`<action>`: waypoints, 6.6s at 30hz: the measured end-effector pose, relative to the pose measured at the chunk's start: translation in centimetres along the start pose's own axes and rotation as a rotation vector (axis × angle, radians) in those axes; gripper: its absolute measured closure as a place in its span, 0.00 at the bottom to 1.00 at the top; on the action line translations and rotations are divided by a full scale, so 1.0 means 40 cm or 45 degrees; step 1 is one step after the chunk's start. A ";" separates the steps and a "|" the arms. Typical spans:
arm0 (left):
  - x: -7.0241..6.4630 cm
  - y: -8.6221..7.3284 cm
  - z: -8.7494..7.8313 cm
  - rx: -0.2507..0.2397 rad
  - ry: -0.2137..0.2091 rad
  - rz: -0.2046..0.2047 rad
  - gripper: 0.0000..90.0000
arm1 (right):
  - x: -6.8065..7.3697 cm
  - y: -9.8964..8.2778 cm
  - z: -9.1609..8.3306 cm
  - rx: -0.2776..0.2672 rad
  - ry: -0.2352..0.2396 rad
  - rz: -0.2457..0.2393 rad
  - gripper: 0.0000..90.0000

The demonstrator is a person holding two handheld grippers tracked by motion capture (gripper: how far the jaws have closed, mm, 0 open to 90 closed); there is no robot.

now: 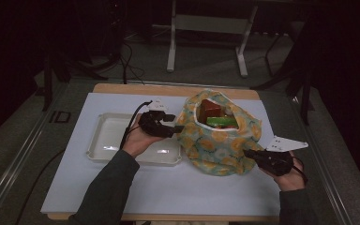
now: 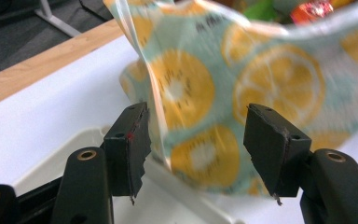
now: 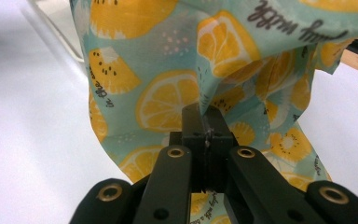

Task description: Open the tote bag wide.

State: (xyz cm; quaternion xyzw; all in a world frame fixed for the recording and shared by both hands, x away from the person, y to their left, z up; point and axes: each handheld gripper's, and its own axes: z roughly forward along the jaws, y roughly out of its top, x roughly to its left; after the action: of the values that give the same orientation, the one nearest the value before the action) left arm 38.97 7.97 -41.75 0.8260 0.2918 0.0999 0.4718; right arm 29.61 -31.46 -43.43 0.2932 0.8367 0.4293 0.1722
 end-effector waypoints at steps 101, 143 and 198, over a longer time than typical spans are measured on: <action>-0.111 -0.140 0.054 0.201 -0.196 0.109 0.68 | -0.039 -0.065 0.098 0.263 -0.095 0.094 0.78; -0.081 0.064 0.045 -0.008 -0.193 0.146 0.57 | -0.018 -0.019 0.015 0.021 0.030 0.101 1.00; -0.261 -0.046 0.162 0.181 -0.281 0.385 0.98 | -0.058 -0.078 0.125 0.362 -0.225 0.204 1.00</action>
State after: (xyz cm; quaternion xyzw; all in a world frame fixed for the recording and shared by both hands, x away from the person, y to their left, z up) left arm 32.66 -2.00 -45.60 0.8975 0.1174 0.0577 0.4212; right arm 33.03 -31.28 -48.78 0.4168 0.8446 0.2916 0.1671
